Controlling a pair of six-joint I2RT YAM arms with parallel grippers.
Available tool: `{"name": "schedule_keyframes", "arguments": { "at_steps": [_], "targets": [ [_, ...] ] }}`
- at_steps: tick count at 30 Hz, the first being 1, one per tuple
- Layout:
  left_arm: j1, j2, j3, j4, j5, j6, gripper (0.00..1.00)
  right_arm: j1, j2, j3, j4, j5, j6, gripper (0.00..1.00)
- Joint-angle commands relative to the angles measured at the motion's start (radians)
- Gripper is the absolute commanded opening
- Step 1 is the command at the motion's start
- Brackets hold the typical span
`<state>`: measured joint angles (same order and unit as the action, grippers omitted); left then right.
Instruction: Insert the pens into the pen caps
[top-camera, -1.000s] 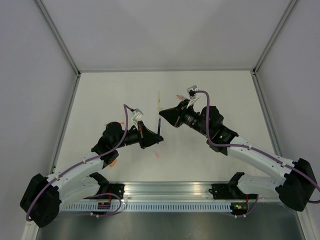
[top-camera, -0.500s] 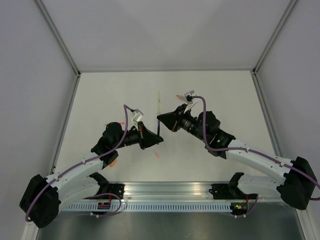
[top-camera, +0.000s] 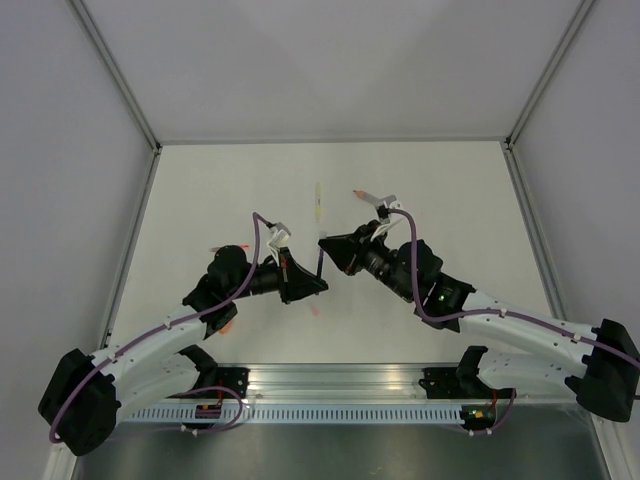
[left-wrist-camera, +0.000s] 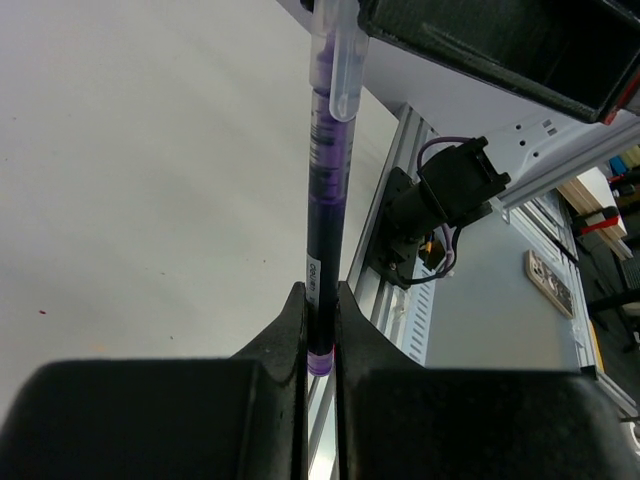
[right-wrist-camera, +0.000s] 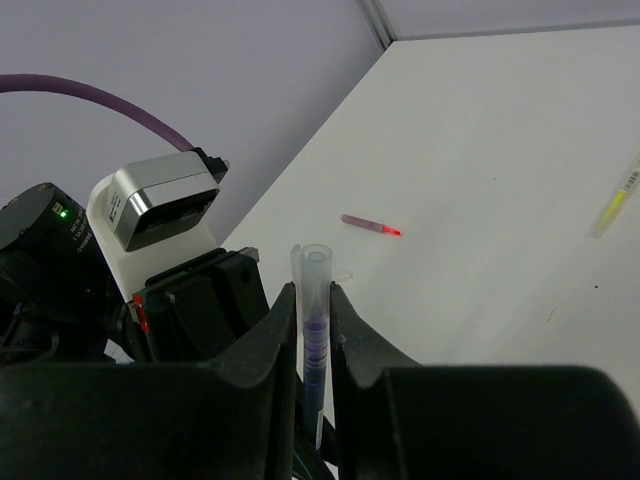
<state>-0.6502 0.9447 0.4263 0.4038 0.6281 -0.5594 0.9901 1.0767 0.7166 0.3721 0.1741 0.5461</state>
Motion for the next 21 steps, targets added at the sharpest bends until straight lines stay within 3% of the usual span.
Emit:
{"name": "schedule_keyframes", "arguments": {
  "at_steps": [1,8,21],
  "targets": [
    [0.014,-0.001,0.028,0.101,-0.041,0.018,0.02,0.035,-0.050,0.004,-0.074,-0.047,-0.020,0.23],
    [0.012,-0.033,0.005,0.156,0.007,0.012,0.02,0.036,-0.103,0.050,-0.148,-0.062,-0.069,0.51],
    [0.003,-0.041,-0.006,0.216,0.067,0.001,0.02,0.035,-0.118,0.165,-0.225,0.017,-0.152,0.62]
  ]
}}
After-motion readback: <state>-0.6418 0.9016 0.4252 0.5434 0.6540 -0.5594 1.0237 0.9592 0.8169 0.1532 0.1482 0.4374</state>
